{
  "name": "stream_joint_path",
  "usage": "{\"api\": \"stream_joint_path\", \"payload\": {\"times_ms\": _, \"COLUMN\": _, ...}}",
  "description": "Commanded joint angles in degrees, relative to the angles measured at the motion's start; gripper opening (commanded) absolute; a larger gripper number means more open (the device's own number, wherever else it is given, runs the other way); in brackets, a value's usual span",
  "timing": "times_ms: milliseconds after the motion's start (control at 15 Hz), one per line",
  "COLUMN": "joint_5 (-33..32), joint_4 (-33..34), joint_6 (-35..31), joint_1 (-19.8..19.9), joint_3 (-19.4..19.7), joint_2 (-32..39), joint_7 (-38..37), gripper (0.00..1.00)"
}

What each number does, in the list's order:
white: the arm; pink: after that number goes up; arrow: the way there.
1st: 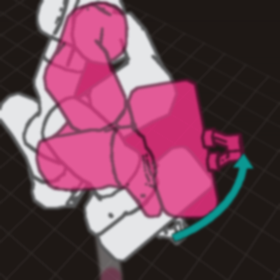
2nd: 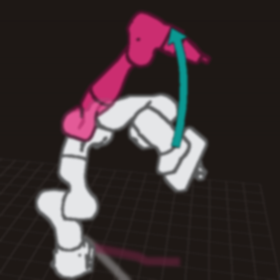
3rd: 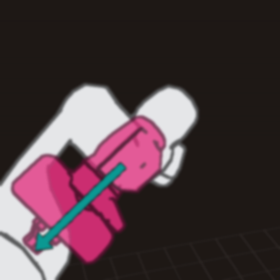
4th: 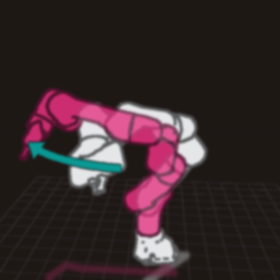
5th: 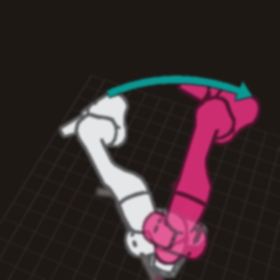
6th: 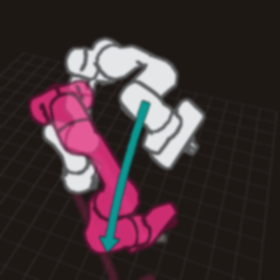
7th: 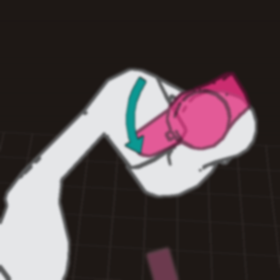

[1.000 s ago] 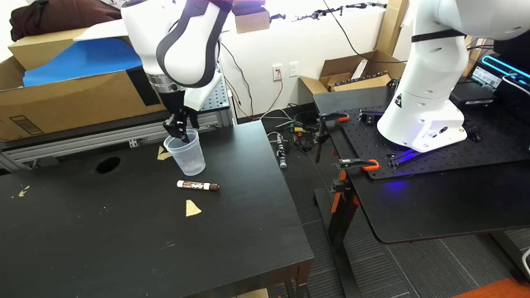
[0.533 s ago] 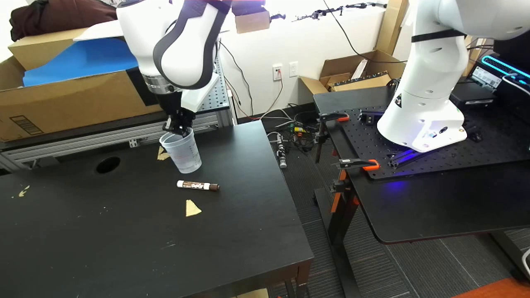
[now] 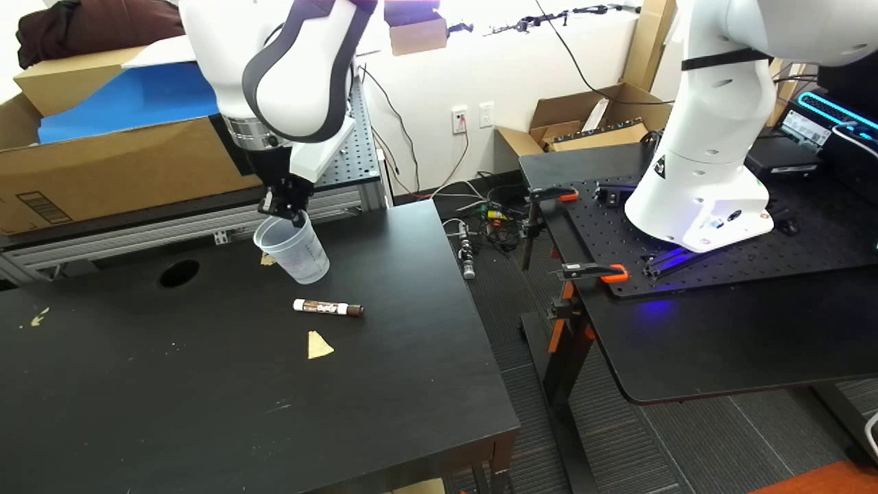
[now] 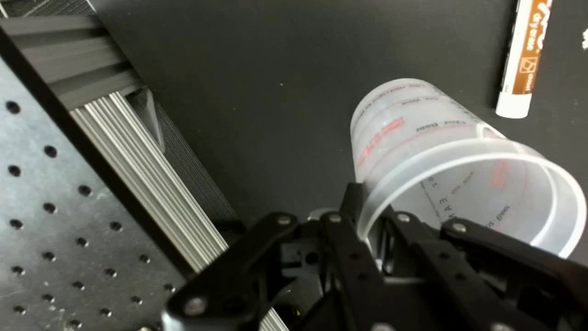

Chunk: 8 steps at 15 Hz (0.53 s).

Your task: Move the plastic cup forward.

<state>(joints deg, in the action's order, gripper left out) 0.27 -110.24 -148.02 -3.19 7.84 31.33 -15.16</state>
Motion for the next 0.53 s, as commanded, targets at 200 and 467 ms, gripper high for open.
{"api": "stream_joint_path", "payload": {"times_ms": 200, "joint_5": -2.28, "joint_4": -3.38, "joint_6": 1.96, "joint_1": -1.40, "joint_3": 0.74, "joint_2": -8.10, "joint_7": -2.14, "gripper": 0.02}}
{"api": "stream_joint_path", "payload": {"times_ms": 467, "joint_5": -4.36, "joint_4": -4.47, "joint_6": 5.70, "joint_1": -1.17, "joint_3": -0.93, "joint_2": -11.17, "joint_7": 1.29, "gripper": 0.02}}
